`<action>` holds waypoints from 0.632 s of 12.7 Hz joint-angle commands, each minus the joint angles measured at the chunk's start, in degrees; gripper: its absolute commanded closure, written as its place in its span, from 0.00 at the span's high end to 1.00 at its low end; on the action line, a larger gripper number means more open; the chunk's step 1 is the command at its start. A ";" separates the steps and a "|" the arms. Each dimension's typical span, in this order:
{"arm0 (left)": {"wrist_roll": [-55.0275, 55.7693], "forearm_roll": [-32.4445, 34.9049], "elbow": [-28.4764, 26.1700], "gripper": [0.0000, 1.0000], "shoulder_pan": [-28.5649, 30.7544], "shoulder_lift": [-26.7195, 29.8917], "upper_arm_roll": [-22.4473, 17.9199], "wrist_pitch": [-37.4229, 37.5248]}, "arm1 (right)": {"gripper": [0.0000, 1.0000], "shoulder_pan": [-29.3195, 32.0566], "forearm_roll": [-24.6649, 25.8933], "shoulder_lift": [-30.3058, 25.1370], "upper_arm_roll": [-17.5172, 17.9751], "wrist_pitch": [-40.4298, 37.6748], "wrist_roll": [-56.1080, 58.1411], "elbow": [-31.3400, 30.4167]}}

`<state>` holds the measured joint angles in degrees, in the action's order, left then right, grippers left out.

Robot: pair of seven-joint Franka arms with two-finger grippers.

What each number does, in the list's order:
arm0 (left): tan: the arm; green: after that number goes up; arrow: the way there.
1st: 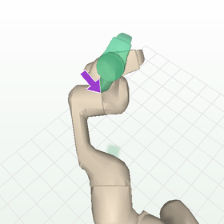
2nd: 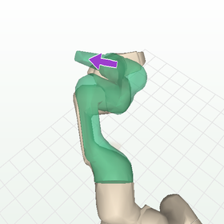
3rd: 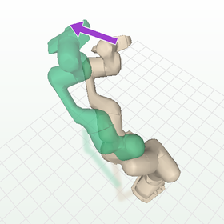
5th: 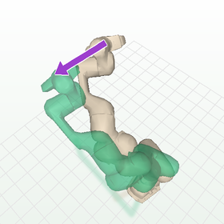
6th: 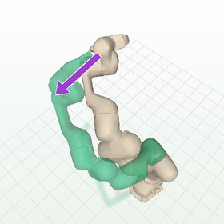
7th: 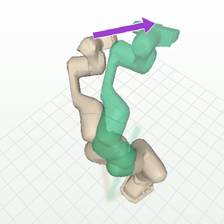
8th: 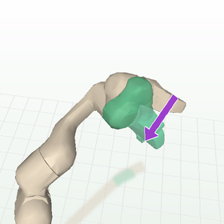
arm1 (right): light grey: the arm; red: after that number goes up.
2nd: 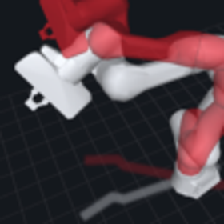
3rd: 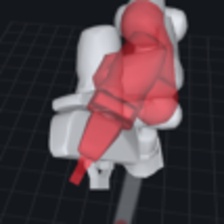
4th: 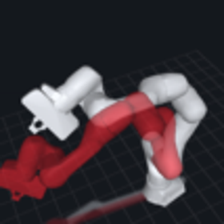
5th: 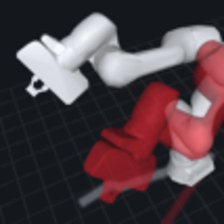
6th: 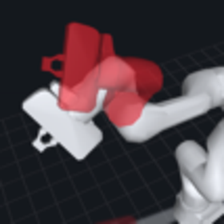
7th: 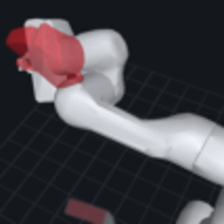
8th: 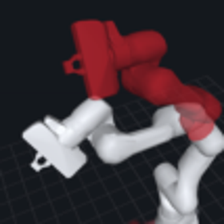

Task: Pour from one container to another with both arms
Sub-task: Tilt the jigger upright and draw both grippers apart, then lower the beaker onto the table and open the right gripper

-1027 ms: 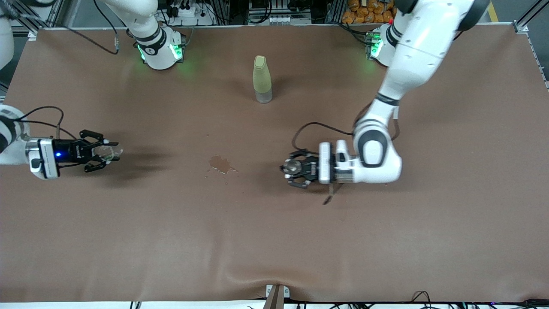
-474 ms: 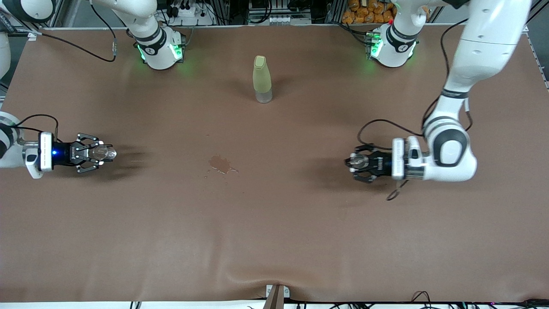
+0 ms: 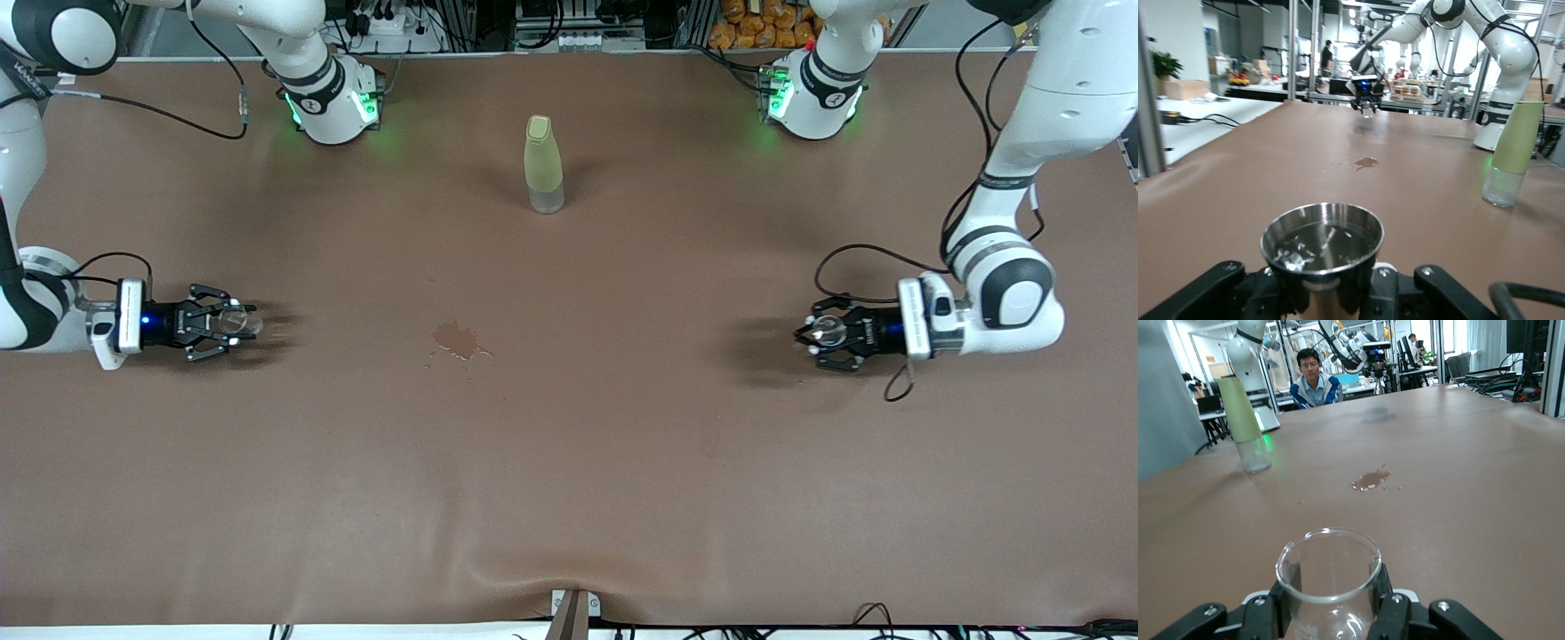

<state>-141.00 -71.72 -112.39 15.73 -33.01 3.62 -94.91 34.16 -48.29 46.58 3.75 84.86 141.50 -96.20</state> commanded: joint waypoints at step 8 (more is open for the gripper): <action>-12.28 7.91 -7.76 0.00 11.42 1.46 0.24 0.78 | 0.53 2.40 0.92 7.74 1.00 0.74 4.84 6.20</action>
<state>-152.23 -65.21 -119.49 25.22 -33.01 3.54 -94.46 35.43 -48.26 53.41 3.71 86.00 146.28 -91.67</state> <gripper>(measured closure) 0.912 0.498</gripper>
